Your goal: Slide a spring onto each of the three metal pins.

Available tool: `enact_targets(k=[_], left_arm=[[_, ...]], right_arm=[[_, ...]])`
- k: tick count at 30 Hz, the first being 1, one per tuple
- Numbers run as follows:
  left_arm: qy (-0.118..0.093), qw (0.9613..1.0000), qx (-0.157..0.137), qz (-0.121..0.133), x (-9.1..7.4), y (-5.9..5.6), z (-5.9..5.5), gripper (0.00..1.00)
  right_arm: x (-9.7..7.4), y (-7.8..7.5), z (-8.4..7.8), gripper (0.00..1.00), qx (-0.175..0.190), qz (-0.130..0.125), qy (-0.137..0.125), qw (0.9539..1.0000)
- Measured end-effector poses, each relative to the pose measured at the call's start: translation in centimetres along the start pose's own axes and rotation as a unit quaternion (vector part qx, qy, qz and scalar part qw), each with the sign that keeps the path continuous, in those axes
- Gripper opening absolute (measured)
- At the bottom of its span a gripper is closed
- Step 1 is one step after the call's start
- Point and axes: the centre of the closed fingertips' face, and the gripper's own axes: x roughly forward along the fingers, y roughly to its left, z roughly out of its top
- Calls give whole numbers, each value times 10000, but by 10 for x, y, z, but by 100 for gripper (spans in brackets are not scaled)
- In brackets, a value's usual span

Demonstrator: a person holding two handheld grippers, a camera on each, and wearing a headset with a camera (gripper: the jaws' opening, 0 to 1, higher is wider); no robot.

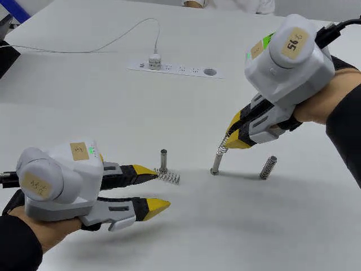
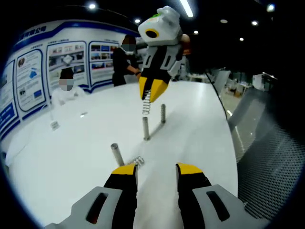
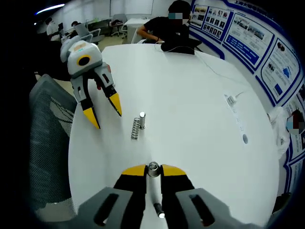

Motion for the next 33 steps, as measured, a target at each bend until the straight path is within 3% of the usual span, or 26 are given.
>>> enact_targets(k=[14,33], left_arm=[[19,10000,-35,26,-3,3,-3,32],[37,10000,-57,45,-4,4,-7,32]], right_arm=[[19,2,-8,12,-57,200,325,9993],[49,8,-27,12,64,206,606,9979]])
